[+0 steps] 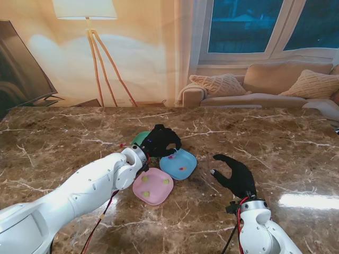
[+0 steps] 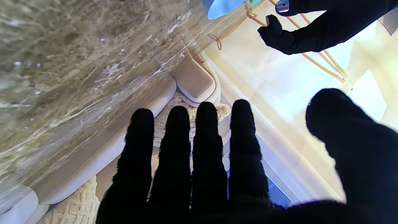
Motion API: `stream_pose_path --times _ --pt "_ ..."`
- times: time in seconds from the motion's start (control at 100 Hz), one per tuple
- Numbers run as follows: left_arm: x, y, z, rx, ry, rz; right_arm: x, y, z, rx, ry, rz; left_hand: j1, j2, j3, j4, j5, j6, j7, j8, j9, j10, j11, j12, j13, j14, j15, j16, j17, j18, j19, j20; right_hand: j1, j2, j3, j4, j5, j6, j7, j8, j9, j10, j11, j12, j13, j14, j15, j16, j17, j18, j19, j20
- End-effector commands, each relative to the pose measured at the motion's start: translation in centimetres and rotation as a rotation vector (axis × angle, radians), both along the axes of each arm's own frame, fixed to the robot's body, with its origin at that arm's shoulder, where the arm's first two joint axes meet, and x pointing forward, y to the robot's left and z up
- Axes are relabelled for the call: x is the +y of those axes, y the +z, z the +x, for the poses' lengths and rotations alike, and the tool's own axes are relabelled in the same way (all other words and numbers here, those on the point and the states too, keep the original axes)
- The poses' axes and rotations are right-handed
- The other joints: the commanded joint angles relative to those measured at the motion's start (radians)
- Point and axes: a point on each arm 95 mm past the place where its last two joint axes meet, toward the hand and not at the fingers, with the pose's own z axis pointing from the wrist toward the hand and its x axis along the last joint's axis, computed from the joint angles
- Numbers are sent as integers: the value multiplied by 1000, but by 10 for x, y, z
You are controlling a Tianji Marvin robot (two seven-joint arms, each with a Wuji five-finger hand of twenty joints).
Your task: Portion candies into small dishes
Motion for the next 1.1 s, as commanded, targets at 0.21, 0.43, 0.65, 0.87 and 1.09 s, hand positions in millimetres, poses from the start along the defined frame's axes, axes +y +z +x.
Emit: stream_pose_path --times 0.21,0.43,0.65,0.87,1.09 --pt "45 32 6 -58 117 35 0 -4 -4 24 -1 1 5 -24 -3 -16 -14 5 -14 -26 -14 -9 4 -25 4 -8 -22 -17 -20 -7 -12 0 -32 16 22 16 -10 -28 -6 -2 3 -10 0 8 -16 15 -2 13 -4 -5 -17 18" --pt "106 50 7 -66 296 102 2 -5 -4 27 3 2 -10 -36 1 -8 -58 39 -53 -43 -45 1 -9 -46 -13 -3 -29 -19 -23 -6 -14 1 -31 16 22 16 -10 -27 -6 -2 3 -10 0 8 -17 16 -2 13 -5 -5 -17 18" --pt "155 51 4 -33 440 164 6 -4 -2 30 10 1 -95 -11 36 -2 -113 80 -170 -45 -84 10 -36 -96 -33 2 -40 -21 -26 -4 -20 2 -30 15 23 16 -10 -27 -6 -1 3 -10 0 8 -17 17 -2 13 -5 -4 -16 18" --pt "178 39 7 26 499 201 9 -4 -2 34 16 -4 -200 25 53 16 -103 148 -332 -146 -106 22 -64 -127 -42 9 -51 -23 -26 -1 -37 -2 -30 15 23 16 -11 -27 -6 -1 2 -8 -1 8 -16 17 -2 13 -5 -4 -16 18" --pt "185 25 13 94 535 222 10 -4 -2 41 19 -9 -240 38 21 16 -83 204 -455 -231 -131 45 -93 -150 -58 19 -64 -25 -28 3 -61 -4 -30 15 23 16 -10 -26 -6 -1 3 -8 0 9 -17 18 -2 13 -5 -3 -15 18"
